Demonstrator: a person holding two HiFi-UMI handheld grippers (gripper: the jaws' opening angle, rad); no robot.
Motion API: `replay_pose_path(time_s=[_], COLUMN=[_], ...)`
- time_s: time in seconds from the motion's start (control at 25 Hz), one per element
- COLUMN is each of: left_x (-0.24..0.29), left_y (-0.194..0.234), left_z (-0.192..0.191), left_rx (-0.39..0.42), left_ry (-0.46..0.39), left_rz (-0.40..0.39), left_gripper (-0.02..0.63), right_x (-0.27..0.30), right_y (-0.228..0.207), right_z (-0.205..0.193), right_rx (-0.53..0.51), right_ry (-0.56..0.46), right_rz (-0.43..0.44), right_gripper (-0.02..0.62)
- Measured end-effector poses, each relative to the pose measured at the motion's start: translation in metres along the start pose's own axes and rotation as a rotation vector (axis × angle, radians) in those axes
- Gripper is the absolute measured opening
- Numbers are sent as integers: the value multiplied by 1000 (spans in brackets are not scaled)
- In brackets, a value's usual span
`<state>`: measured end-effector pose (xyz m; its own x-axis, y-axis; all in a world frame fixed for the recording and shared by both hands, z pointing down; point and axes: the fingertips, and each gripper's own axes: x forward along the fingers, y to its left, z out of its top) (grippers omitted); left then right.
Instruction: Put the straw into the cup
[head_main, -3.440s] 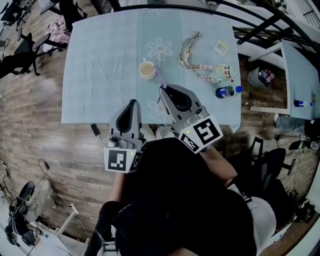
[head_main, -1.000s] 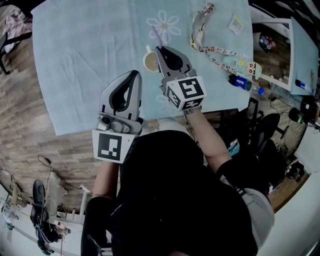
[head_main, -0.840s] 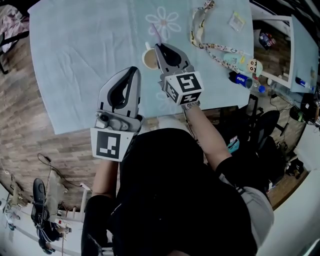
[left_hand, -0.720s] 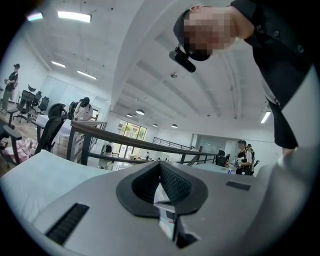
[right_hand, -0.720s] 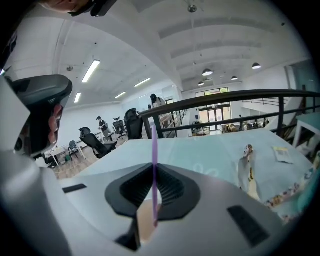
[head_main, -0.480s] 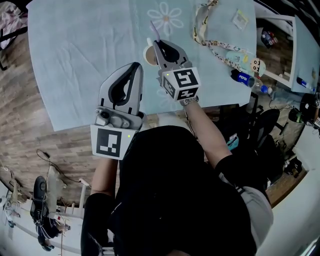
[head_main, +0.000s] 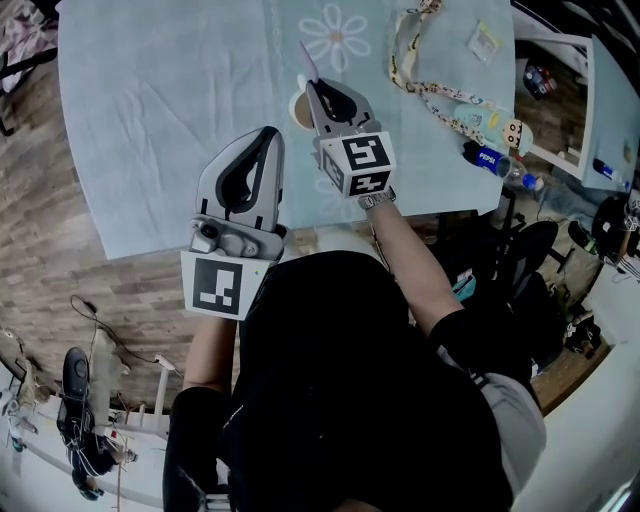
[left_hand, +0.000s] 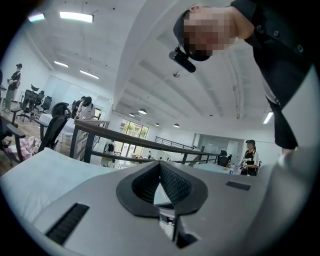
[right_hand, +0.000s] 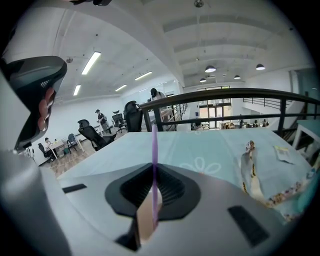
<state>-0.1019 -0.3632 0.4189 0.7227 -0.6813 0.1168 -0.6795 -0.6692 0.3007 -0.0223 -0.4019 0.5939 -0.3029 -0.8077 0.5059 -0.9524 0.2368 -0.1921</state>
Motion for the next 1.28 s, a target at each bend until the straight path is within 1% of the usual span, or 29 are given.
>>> replay_pose_path(time_s=[0.4,0.56,0.72,0.8,0.92,1.12,1.16,1.28], left_x=[-2,-1,-1,-2,-3,-7,-9,-12], left_y=[2,3,2,0,-5,-16,-19,-30], left_z=[-1,-1,1,1,1,4,5,6], left_rx=[2,5,9,11,16,28,29,38], left_ry=[0,-1,-5,-5,-7,-14,-16,-21], left_rz=[15,21,20,19,18,21,22,26], left_gripper=[14,14,14,14,14,14,14,14], right_x=[10,13,15,14,11,-2,-6,-20], right_y=[-3,-4,-3,-2,-2,-1,0,1], right_z=[-6,-8,-9,-9,-10,-6,-5,-1], right_rx=[-7,-6,-10,-5,0,12,14,26], right_ry=[66,87,109,116,124,114,109,96], right_rz=[-6,-1,-6,-1,15,36,40,51], right_gripper=[33,49,52,66,115,175,184,186])
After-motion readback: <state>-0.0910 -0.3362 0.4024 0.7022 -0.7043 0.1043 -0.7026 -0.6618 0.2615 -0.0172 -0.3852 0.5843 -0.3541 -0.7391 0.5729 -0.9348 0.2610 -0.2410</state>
